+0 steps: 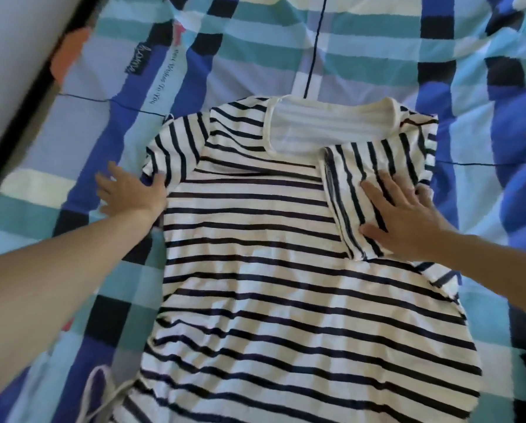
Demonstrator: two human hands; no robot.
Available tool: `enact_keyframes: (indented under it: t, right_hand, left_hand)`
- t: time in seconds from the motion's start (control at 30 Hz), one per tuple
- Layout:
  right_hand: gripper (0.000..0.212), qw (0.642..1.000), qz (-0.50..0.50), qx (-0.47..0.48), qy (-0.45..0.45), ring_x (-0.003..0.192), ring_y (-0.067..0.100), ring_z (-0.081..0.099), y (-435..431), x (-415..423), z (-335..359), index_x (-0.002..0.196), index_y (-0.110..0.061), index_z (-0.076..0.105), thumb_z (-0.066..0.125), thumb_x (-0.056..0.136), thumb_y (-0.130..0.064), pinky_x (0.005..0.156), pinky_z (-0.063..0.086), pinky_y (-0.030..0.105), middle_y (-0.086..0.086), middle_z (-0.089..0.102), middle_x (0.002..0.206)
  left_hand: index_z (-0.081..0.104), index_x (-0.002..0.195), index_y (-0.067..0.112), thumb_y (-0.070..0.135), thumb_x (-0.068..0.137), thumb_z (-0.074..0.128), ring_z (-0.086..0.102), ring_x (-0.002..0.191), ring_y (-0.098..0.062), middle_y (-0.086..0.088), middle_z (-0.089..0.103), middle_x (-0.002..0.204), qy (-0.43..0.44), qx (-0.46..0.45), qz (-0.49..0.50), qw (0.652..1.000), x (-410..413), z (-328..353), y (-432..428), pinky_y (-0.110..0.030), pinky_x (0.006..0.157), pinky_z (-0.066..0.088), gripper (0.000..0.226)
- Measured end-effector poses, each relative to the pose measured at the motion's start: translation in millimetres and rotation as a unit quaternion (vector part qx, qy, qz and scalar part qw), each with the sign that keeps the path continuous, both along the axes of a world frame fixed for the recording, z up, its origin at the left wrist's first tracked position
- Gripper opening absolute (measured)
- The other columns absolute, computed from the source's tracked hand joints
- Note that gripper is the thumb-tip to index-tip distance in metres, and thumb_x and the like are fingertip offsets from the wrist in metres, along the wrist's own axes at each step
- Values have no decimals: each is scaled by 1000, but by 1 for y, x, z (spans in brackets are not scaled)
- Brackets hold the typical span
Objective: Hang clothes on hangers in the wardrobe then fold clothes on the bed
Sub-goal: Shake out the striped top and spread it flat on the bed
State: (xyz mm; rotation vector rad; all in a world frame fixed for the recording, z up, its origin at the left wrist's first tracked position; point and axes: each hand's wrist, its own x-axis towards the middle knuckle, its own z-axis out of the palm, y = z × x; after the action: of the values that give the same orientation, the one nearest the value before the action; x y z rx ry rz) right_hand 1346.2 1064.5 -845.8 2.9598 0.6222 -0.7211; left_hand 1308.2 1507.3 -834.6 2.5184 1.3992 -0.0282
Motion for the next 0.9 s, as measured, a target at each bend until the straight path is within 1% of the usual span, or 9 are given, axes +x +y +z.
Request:
enact_keyframes:
  t: [0.1, 0.17, 0.27, 0.37, 0.47, 0.53, 0.67, 0.8, 0.9]
  right_hand:
    - [89, 1000, -22, -19, -3, 153, 31, -14, 4, -1, -1, 157, -29, -13, 33, 92, -69, 120, 0, 56, 7, -19, 165]
    - [91, 999, -24, -31, -8, 153, 32, -13, 7, -1, -2, 157, -27, -13, 33, 91, -70, 120, 1, 56, 8, -18, 165]
    - [92, 999, -28, -38, -13, 153, 32, -11, 10, 0, 0, 157, -27, -12, 34, 89, -71, 120, 4, 57, 8, -17, 166]
    - [92, 998, -24, -54, -4, 153, 32, -12, 10, -1, 2, 155, -28, -14, 33, 90, -71, 119, 4, 57, 8, -20, 165]
    - [91, 998, -26, -59, 8, 153, 33, -13, 11, 0, 4, 154, -28, -16, 34, 90, -71, 120, 3, 58, 7, -22, 164]
    - [91, 998, -27, -60, 14, 152, 33, -14, 13, 0, 6, 154, -28, -17, 34, 91, -70, 120, 3, 58, 8, -24, 164]
    - [91, 998, -32, -54, 15, 152, 33, -16, 14, 0, 6, 154, -28, -17, 36, 92, -69, 121, 1, 58, 8, -25, 164]
    - [92, 998, -39, -48, 24, 153, 32, -14, 16, -1, 11, 155, -28, -12, 39, 91, -69, 121, 2, 58, 7, -22, 164]
    - [85, 998, -67, 5, -14, 152, 32, 11, 22, 6, 26, 154, -28, 16, 52, 87, -67, 120, 12, 57, 9, 9, 165]
  left_hand:
    - [61, 121, 1, 61, 88, 59, 54, 121, -35, -18, 60, 129, -83, -138, 42, 986, 7, 4, 10, -45, 97, 44, 69]
    - [69, 102, 6, 50, 90, 66, 61, 99, -25, -8, 67, 108, -155, -245, 27, 957, 15, 12, 8, -37, 87, 48, 46]
    - [69, 102, 20, 29, 87, 75, 69, 99, -19, -3, 73, 109, -218, -388, 6, 895, 30, 22, 5, -36, 93, 55, 19]
    - [68, 110, 13, 15, 80, 80, 73, 99, -26, -12, 75, 108, -204, -476, 50, 854, 47, 32, 7, -46, 91, 58, 32]
    - [63, 114, 11, 4, 73, 78, 71, 99, -27, -9, 71, 110, -238, -409, -1, 881, 67, 45, -2, -48, 91, 58, 44]
    - [54, 121, 15, 0, 78, 72, 64, 104, -17, 0, 62, 112, -271, -298, -157, 902, 70, 68, -29, -33, 94, 54, 48]
    - [60, 123, 13, 17, 83, 73, 62, 89, -3, 4, 66, 110, -214, -194, -551, 783, 52, 104, -97, -22, 83, 51, 43]
    - [62, 123, 22, 39, 91, 61, 65, 77, -1, 8, 66, 124, -149, -179, -569, 789, 40, 76, -125, -32, 80, 54, 36]
    - [59, 129, 20, 33, 95, 55, 54, 120, -17, 3, 58, 134, -120, -123, -547, 819, 46, 45, -123, -45, 99, 47, 37]
